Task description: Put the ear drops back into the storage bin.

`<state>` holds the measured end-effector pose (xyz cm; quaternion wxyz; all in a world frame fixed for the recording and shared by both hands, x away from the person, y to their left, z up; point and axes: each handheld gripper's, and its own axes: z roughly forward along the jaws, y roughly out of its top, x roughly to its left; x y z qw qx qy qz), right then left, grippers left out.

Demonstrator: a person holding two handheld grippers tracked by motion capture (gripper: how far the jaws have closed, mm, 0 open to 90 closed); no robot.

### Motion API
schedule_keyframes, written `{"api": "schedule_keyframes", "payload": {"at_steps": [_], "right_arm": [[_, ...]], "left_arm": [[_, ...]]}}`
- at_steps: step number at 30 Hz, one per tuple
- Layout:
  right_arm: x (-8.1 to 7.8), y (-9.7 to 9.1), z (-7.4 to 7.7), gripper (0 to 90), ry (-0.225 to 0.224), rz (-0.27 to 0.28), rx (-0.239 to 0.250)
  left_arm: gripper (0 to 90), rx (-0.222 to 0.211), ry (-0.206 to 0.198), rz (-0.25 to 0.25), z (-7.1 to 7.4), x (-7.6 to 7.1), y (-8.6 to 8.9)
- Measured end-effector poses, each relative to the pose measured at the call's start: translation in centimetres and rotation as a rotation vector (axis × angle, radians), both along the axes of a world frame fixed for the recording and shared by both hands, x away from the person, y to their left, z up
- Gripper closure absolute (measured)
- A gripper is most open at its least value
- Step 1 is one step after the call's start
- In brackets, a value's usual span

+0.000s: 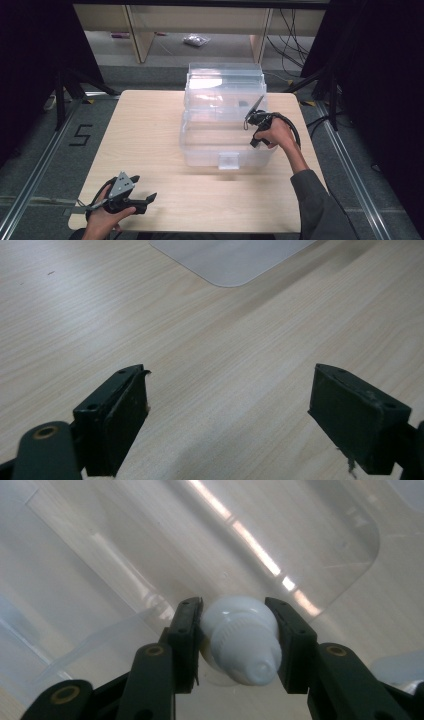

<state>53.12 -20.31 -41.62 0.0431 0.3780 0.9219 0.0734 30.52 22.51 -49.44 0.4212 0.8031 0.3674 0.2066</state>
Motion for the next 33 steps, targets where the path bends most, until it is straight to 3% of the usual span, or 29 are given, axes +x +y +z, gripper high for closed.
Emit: {"api": "schedule_keyframes", "payload": {"at_steps": [3, 6, 7, 8, 12, 13, 15, 19, 25, 26, 31, 33], "right_arm": [[-0.1, 0.2, -0.3, 60.1, 0.038, -0.025, 0.016], [0.1, 0.2, -0.6, 60.1, 0.044, -0.052, -0.010], [0.2, 0.2, -0.6, 60.0, 0.028, -0.031, -0.014], [0.1, 0.3, -0.6, 60.0, 0.046, -0.059, -0.010], [0.3, 0.2, -1.1, 60.1, 0.038, -0.035, -0.020], [0.2, 0.6, -0.9, 60.0, 0.055, -0.071, -0.026], [0.3, 0.6, -1.2, 60.0, 0.059, -0.050, -0.028], [0.3, 0.8, -1.6, 60.0, 0.070, -0.075, -0.033], [0.3, 0.6, -2.3, 60.0, 0.072, -0.059, -0.028], [0.5, 0.2, -2.5, 60.0, 0.056, -0.020, -0.029], [0.1, 0.5, -2.4, 59.8, 0.073, -0.066, -0.034], [0.2, 0.2, -2.4, 59.8, 0.063, -0.032, -0.036]], "left_arm": [[15.2, 0.010, 0.002, -0.005, 0.0, 0.0, 0.0], [15.2, 0.001, 0.000, 0.000, 0.0, 0.0, 0.0], [15.2, 0.001, 0.000, -0.001, 0.0, 0.0, 0.0], [15.2, 0.000, 0.000, -0.001, 0.0, 0.0, 0.0], [15.2, 0.012, 0.001, -0.007, 0.1, 0.0, 0.1], [15.2, 0.012, 0.001, -0.007, 0.1, 0.0, 0.1], [15.2, 0.011, 0.001, -0.007, 0.1, 0.0, 0.1], [15.2, 0.011, 0.001, -0.008, 0.0, 0.0, 0.1], [15.2, 0.015, 0.003, -0.002, 0.0, 0.0, 0.0], [15.2, 0.014, 0.003, -0.002, 0.0, 0.0, 0.0], [15.2, 0.011, 0.004, -0.004, 0.0, 0.0, 0.0], [15.2, 0.010, 0.005, -0.005, 0.0, 0.0, 0.0]]}}
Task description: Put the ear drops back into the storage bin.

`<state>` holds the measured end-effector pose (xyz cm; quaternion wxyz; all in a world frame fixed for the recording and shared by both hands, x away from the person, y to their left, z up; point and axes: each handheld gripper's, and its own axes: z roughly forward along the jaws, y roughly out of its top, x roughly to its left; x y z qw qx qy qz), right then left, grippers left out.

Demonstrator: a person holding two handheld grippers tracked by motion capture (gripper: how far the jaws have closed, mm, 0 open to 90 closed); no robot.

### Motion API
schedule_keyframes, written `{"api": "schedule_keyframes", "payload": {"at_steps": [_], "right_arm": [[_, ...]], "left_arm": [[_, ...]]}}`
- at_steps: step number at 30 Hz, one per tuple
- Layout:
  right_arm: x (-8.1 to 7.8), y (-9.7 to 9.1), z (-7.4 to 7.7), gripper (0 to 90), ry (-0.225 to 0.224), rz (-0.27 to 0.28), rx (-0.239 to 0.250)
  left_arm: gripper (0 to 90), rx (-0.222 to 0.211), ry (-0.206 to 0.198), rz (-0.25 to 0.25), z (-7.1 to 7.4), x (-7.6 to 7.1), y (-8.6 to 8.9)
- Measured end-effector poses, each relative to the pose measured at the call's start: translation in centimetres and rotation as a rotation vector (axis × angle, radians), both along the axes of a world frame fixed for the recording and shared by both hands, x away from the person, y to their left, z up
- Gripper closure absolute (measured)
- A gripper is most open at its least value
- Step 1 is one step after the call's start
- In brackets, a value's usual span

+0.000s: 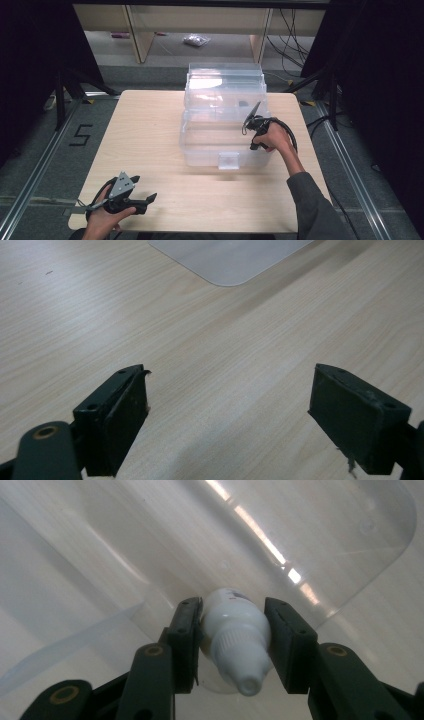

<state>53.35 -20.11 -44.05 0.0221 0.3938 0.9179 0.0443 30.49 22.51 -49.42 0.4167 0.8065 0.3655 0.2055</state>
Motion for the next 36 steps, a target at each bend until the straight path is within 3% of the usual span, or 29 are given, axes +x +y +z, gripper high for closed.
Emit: {"api": "schedule_keyframes", "payload": {"at_steps": [1, 3, 8, 9, 10, 11, 14, 18, 36], "right_arm": [[-0.2, 0.2, 0.3, 59.6, 0.011, -0.029, -0.007], [-0.2, 0.0, 0.2, 59.3, -0.003, -0.006, 0.006], [-0.5, -0.2, 1.1, 52.2, -0.016, -0.009, 0.024], [-0.7, -0.1, 1.5, 48.0, -0.029, -0.034, 0.016], [-0.7, -0.3, 1.6, 47.3, -0.041, -0.007, 0.027], [-0.8, -0.2, 1.8, 45.5, -0.036, -0.022, 0.039], [-1.0, -0.3, 2.5, 39.6, -0.102, 0.010, 0.053], [-1.4, -0.4, 3.5, 36.0, -0.127, 0.005, 0.076], [-2.7, -0.5, 5.3, 29.1, -0.187, 0.016, 0.142]], "left_arm": [[15.2, -0.001, 0.000, -0.002, 0.0, 0.0, 0.0], [15.2, -0.019, -0.002, 0.007, -0.1, 0.0, -0.1], [15.2, 0.002, 0.000, 0.000, 0.0, 0.0, 0.0], [15.2, 0.001, 0.000, 0.000, 0.0, 0.0, 0.0], [15.2, -0.021, -0.003, 0.011, -0.1, 0.0, -0.1], [15.2, -0.021, -0.002, 0.011, -0.1, 0.0, -0.1], [15.2, -0.022, -0.004, 0.012, -0.1, 0.0, -0.1], [15.2, -0.024, -0.004, 0.012, -0.1, 0.0, -0.1], [15.2, -0.024, -0.002, 0.012, -0.1, 0.0, -0.1]]}}
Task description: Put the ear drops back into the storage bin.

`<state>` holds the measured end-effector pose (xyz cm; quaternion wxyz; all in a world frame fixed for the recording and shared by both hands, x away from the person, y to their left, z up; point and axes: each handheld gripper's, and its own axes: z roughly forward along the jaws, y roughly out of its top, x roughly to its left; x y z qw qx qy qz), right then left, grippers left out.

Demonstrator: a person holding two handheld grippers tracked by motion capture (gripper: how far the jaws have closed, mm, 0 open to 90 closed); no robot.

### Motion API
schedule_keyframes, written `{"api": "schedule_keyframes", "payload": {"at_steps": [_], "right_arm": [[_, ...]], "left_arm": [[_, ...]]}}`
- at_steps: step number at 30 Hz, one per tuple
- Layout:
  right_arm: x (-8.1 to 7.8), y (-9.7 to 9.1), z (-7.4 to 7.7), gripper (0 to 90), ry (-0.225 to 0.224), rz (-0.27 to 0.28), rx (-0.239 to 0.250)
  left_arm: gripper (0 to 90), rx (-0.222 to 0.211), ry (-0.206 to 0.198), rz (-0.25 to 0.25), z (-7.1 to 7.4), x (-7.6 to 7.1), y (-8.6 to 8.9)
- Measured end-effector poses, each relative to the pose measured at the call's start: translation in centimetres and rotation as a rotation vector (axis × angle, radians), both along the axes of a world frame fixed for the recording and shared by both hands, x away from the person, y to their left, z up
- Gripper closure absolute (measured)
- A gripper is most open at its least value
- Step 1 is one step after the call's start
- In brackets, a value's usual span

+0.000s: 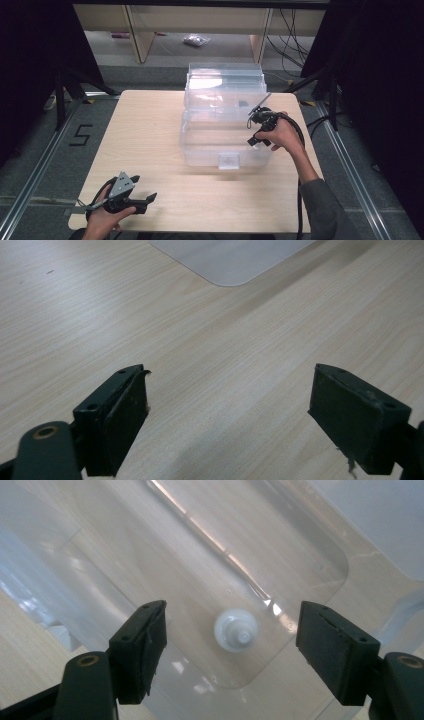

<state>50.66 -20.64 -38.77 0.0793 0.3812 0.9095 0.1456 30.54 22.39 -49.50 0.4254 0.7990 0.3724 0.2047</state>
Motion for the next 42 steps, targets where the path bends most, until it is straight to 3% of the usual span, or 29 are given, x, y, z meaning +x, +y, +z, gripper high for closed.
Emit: {"api": "schedule_keyframes", "payload": {"at_steps": [2, 3, 4, 12, 13, 14, 18, 19, 22, 42], "right_arm": [[-0.1, 0.0, 0.2, 28.8, -0.007, 0.002, 0.006], [-0.3, 0.1, 0.4, 28.5, 0.010, -0.027, 0.006], [-0.3, 0.1, 0.4, 28.5, -0.008, -0.002, 0.007], [-0.7, 0.2, 0.9, 27.2, -0.031, 0.001, 0.031], [-0.9, 0.3, 1.0, 27.2, -0.006, -0.023, 0.031], [-0.9, 0.2, 1.1, 27.1, -0.036, 0.004, 0.036], [-1.3, 0.4, 1.3, 26.7, -0.046, 0.006, 0.042], [-1.7, 0.6, 1.6, 26.5, -0.032, -0.021, 0.038], [-1.7, 0.6, 1.6, 26.2, -0.051, 0.026, 0.037], [-3.1, 0.8, 2.2, 25.1, -0.069, 0.049, 0.049]], "left_arm": [[15.2, 0.001, 0.000, 0.000, 0.0, 0.0, 0.0], [15.2, -0.002, -0.003, 0.002, 0.0, 0.0, 0.0], [15.2, -0.002, -0.003, 0.002, 0.0, 0.0, 0.0], [15.2, 0.001, 0.000, 0.001, 0.0, 0.0, 0.0], [15.2, 0.001, 0.000, 0.001, 0.0, 0.0, 0.0], [15.2, -0.001, -0.003, 0.002, 0.0, 0.0, 0.0], [15.2, -0.001, -0.003, 0.003, 0.0, 0.0, 0.0], [15.2, 0.000, -0.003, 0.002, 0.0, 0.0, 0.0], [15.2, 0.003, -0.002, -0.001, 0.0, 0.0, 0.0], [15.2, 0.001, -0.003, 0.001, 0.0, 0.0, 0.0]]}}
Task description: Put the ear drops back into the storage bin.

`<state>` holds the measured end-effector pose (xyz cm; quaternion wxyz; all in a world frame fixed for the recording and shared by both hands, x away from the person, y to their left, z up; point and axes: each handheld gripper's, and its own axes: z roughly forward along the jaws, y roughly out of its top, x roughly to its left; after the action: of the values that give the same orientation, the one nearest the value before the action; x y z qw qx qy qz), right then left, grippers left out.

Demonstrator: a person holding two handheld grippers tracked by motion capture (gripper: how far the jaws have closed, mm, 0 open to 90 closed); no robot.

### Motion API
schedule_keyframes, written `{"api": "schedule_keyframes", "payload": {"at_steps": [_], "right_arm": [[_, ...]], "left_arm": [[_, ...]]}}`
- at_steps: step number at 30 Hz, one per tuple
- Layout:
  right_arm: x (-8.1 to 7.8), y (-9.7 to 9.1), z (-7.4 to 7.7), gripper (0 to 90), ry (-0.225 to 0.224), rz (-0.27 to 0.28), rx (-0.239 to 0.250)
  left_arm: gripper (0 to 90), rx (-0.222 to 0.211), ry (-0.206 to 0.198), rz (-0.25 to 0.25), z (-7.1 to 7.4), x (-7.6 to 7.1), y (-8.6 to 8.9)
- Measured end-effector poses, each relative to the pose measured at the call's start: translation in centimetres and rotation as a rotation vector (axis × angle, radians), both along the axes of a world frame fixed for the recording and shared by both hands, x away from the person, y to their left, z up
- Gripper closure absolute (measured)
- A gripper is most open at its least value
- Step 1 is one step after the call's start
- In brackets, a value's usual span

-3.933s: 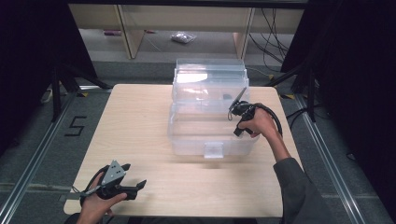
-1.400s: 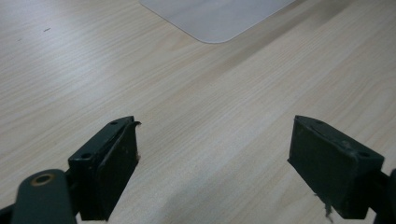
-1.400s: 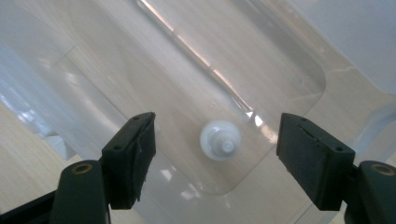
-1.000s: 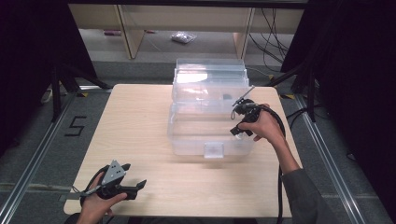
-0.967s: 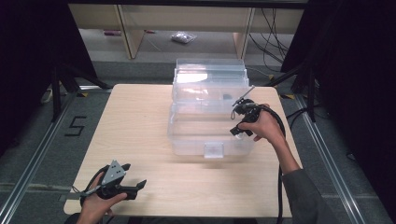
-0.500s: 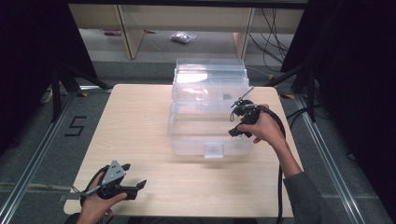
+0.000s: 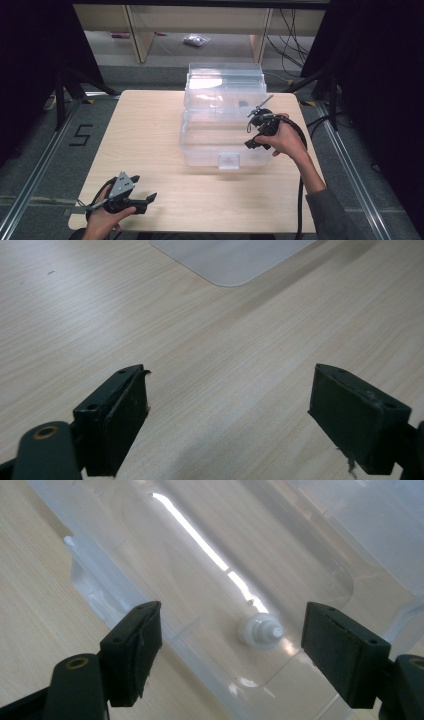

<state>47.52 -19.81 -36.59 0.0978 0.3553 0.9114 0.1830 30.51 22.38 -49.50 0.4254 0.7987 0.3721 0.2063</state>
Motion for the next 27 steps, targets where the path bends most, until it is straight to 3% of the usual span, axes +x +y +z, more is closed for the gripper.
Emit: {"api": "schedule_keyframes", "payload": {"at_steps": [10, 11, 13, 14, 22, 24, 26, 27], "right_arm": [[-0.7, 0.0, 0.2, 24.5, -0.009, 0.012, 0.019], [-1.1, 0.2, 0.4, 24.4, 0.022, -0.027, 0.015], [-0.9, 0.1, 0.2, 24.4, -0.014, 0.014, 0.022], [-0.9, 0.1, 0.1, 24.4, -0.011, 0.022, 0.029], [-1.6, 0.0, -0.3, 24.0, -0.015, 0.029, 0.053], [-1.9, 0.0, -0.1, 24.1, 0.003, 0.015, 0.059], [-2.2, 0.0, -0.1, 24.0, -0.010, 0.007, 0.064], [-2.2, 0.0, -0.1, 23.9, -0.021, 0.030, 0.070]], "left_arm": [[15.2, 0.001, 0.002, -0.001, 0.0, 0.0, 0.0], [15.2, 0.000, 0.000, 0.001, 0.0, 0.0, 0.0], [15.2, -0.001, 0.000, 0.001, 0.0, 0.0, 0.0], [15.2, 0.001, 0.000, 0.001, 0.0, 0.0, 0.0], [15.2, -0.001, 0.003, -0.001, 0.0, 0.0, 0.0], [15.2, -0.001, 0.003, -0.001, 0.0, 0.0, 0.0], [15.2, -0.001, 0.003, 0.001, 0.0, 0.0, 0.0], [15.2, -0.001, 0.003, -0.001, 0.0, 0.0, 0.0]]}}
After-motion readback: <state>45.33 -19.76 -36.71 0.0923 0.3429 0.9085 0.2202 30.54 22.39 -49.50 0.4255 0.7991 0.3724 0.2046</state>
